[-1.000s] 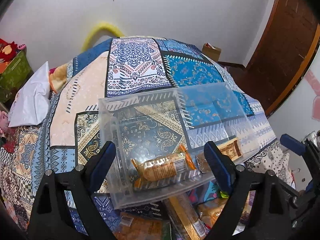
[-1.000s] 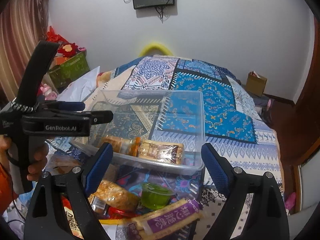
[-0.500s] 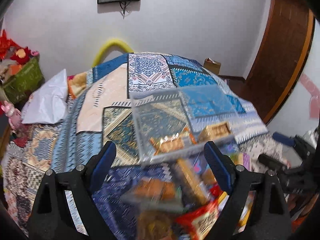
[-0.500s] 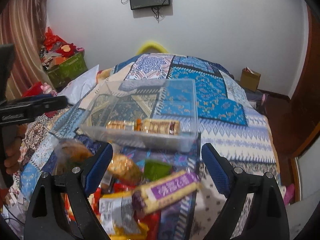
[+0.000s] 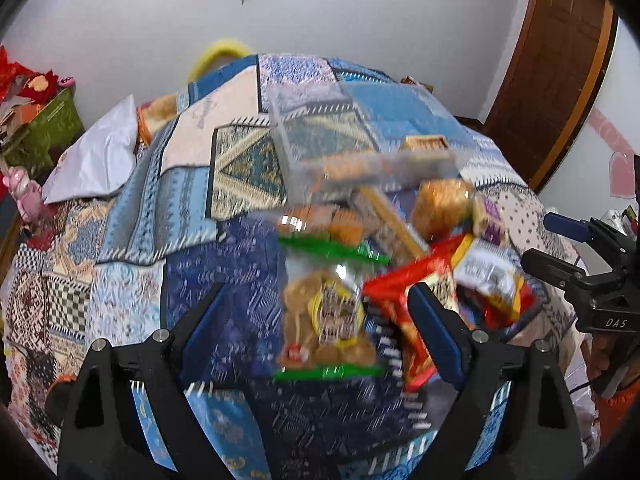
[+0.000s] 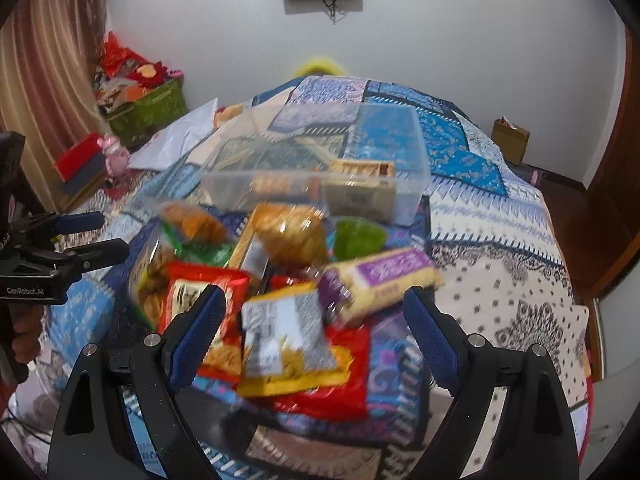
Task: Organize snacks
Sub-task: 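Grasp the green-topped cookie bag with the left tool while the right grasps the fries bag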
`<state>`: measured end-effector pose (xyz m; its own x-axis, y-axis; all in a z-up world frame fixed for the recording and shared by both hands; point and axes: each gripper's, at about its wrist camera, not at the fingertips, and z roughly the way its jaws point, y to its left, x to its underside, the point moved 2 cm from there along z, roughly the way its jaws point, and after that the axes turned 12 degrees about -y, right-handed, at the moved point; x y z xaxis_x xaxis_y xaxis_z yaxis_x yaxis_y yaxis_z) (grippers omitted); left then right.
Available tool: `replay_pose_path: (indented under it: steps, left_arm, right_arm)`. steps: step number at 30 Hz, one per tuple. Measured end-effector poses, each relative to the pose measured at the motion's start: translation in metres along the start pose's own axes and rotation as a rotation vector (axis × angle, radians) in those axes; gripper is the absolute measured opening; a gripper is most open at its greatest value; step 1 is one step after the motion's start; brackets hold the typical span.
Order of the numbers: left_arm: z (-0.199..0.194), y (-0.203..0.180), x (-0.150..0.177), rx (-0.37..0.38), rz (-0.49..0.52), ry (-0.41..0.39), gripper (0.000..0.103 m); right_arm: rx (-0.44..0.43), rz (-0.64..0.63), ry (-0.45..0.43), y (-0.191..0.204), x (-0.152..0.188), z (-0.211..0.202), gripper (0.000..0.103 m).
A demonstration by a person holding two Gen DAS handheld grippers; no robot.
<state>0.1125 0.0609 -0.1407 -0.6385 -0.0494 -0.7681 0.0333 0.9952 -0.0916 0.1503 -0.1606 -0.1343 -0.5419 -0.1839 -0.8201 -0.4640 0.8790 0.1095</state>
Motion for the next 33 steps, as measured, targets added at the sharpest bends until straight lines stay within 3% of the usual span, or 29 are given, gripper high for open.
replay_pose_path:
  steps: [11,17,22,27,33]
  left_arm:
    - [0.019,-0.004,0.035,0.029,-0.022,0.055,0.084]
    - [0.036,-0.004,0.035,0.025,-0.019,0.073,0.084]
    - [0.054,0.003,0.036,0.018,-0.048,0.105,0.068]
    - [0.063,0.005,0.036,0.02,-0.078,0.108,0.065]
    - [0.058,-0.001,0.04,0.039,-0.063,0.091,0.051]
  right_arm:
    - [-0.009,-0.009,0.052,0.011,0.024,0.014,0.088]
    - [-0.028,0.003,0.077,0.011,0.029,0.021,0.072]
    - [-0.031,0.011,0.094,0.011,0.034,0.026,0.064]
    - [-0.036,0.016,0.081,0.012,0.034,0.026,0.059]
    - [-0.042,0.021,0.071,0.012,0.033,0.023,0.053]
